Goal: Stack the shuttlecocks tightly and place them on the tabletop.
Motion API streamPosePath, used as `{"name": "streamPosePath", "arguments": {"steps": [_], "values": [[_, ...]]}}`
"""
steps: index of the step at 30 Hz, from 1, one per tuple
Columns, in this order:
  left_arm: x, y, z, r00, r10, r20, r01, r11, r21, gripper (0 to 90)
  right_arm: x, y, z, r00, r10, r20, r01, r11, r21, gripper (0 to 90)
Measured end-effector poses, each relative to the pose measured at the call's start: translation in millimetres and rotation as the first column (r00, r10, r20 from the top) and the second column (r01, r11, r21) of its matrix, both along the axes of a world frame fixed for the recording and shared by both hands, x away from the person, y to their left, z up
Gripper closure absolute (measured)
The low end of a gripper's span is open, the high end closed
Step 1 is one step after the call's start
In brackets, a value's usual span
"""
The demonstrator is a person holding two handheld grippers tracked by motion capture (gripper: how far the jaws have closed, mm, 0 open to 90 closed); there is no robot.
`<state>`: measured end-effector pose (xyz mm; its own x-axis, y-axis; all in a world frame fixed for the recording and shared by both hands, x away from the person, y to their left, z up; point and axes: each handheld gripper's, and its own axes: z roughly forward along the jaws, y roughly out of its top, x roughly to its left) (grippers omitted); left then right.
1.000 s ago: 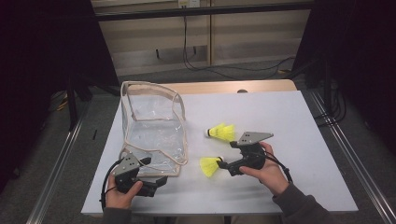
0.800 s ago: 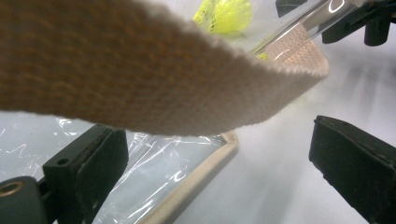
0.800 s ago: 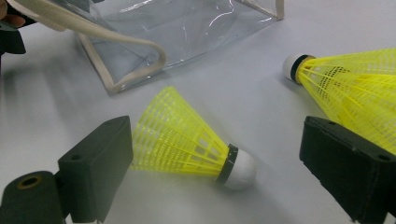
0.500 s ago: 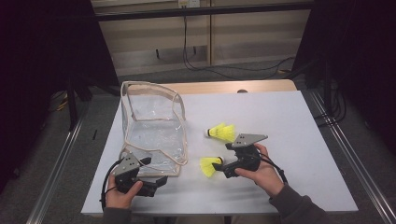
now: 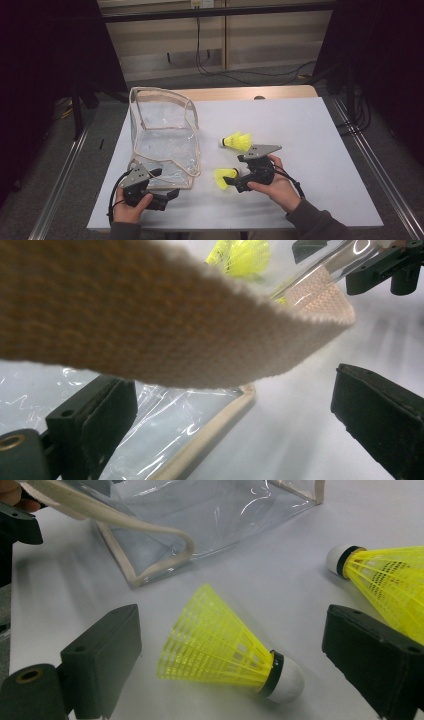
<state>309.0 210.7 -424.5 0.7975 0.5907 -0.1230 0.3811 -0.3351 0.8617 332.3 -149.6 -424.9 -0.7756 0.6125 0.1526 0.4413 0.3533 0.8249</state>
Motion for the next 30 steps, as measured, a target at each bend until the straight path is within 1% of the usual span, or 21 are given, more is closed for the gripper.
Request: {"name": "streamPosePath", "arguments": {"steps": [5,10,13,16,19,23,25,26,29,30], "values": [[-0.1,-0.2,-0.1,1.0,0.002,0.001,-0.002,1.0,0.001,4.6,0.0,4.7,-3.8,1.0,0.008,-0.006,-0.008,0.9999,-0.009,8.1],[-0.3,-0.3,-0.2,1.0,0.002,0.0,-0.002,1.0,0.0,4.6,0.6,6.7,-6.2,1.0,0.0,-0.006,-0.001,0.9999,-0.016,9.0],[-0.1,-0.2,-0.2,1.0,0.001,0.0,-0.001,1.0,-0.001,4.6,0.2,9.3,-7.4,1.0,-0.001,-0.01,0.001,0.9999,-0.011,9.5],[-0.2,-0.3,-0.3,1.0,0.002,0.0,-0.002,1.0,-0.001,4.6,-0.3,12.0,-8.3,1.0,0.004,0.001,-0.004,0.9997,-0.025,10.3],[-0.3,-0.2,-0.2,1.0,0.001,-0.001,-0.001,1.0,0.001,4.6,-0.1,13.0,-9.9,1.0,-0.001,-0.006,0.001,0.9993,-0.037,12.6],[-0.2,-0.2,-0.2,1.0,0.001,-0.001,-0.001,1.0,0.002,4.6,-0.4,13.0,-10.3,0.9999,0.008,-0.009,-0.008,0.999,-0.045,18.9],[-0.2,-0.2,-0.2,1.0,0.001,-0.001,-0.001,1.0,0.002,4.6,-0.9,13.2,-10.2,0.9998,0.015,-0.01,-0.016,0.9987,-0.049,23.4],[-0.3,-0.2,-0.2,1.0,0.001,-0.001,-0.001,1.0,0.002,4.6,-0.9,13.0,-10.5,0.9997,0.017,-0.018,-0.018,0.9985,-0.051,25.0],[-0.2,-0.3,-0.4,1.0,0.001,-0.001,-0.001,1.0,0.001,4.6,0.1,11.7,-12.1,0.999,0.023,-0.038,-0.024,0.9984,-0.052,26.0],[-0.1,-0.4,-0.4,1.0,0.002,-0.001,-0.002,1.0,0.001,4.6,0.1,11.3,-12.5,0.9989,0.021,-0.041,-0.024,0.9983,-0.053,27.7]]}}
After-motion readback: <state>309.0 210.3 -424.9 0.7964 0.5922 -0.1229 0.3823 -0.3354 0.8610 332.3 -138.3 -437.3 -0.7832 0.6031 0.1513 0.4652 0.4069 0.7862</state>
